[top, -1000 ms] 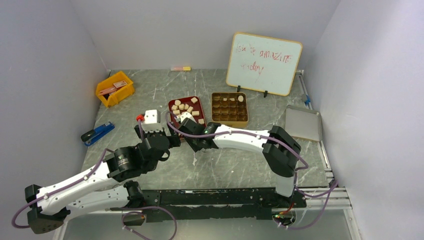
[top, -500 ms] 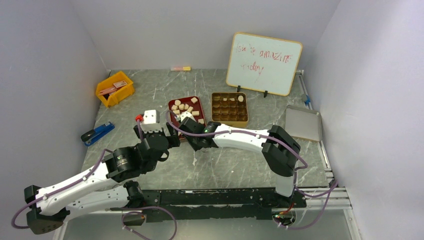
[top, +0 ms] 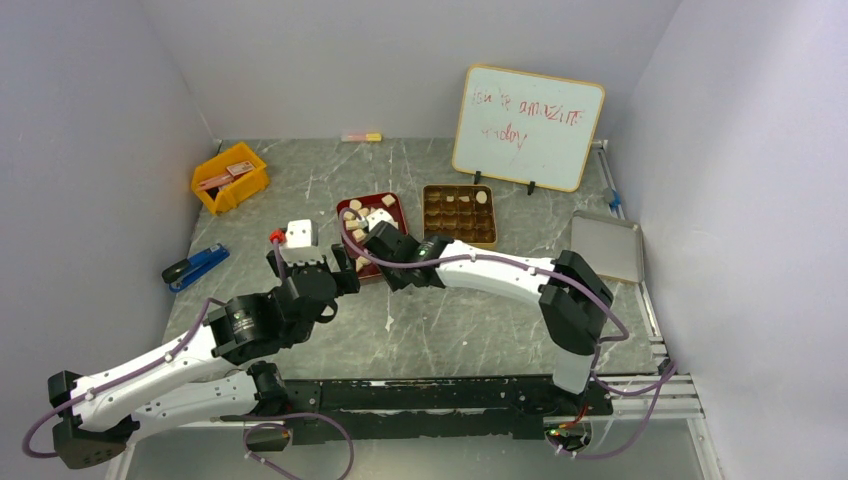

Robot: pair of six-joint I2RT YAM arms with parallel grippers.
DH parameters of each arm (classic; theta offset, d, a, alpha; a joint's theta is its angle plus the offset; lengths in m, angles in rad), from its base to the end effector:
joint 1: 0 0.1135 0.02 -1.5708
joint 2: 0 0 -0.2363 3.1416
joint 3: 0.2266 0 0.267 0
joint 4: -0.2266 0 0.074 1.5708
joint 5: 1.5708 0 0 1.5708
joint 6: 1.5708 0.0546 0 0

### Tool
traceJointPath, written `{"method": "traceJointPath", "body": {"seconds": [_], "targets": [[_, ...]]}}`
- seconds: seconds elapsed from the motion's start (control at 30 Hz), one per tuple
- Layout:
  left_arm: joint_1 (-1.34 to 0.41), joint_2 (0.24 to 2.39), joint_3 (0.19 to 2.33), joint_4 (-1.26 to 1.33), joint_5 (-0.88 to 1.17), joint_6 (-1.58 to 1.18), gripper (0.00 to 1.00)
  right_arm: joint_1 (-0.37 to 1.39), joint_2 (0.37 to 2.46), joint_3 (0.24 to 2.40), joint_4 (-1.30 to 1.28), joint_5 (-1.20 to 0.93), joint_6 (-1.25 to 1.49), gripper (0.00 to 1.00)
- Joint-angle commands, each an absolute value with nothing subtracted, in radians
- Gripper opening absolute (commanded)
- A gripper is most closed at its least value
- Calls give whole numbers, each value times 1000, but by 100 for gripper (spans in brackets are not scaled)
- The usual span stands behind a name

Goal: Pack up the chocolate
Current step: Pick up the fake chocolate from the plate, then place the fake chocolate in the packing box.

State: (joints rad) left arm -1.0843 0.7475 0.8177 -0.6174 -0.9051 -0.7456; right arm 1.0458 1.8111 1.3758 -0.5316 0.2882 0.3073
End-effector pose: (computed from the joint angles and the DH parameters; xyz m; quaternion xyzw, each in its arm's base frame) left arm 0.1287 -0.1514 0.2962 -0.0789 0.8090 -0.1166 0.5707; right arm 0.2185 0.3463 0.1837 -0.3012 0.8966 0.0774 0.3153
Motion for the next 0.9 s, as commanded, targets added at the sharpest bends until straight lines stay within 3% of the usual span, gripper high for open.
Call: {"method": "traceJointPath", "body": {"seconds": [0.0,0.53,0.87], "targets": [[-1089,732,832,-609,-923,-758,91,1027,1744,1425,-525,319,313,8],[-1089,738,829,-603,-924,-751,91,726,1745,1511,-524,242,242,8],[-1089,750,838,-601,-927,-740,91,644,1833,1571,-515,233,218,8]]}}
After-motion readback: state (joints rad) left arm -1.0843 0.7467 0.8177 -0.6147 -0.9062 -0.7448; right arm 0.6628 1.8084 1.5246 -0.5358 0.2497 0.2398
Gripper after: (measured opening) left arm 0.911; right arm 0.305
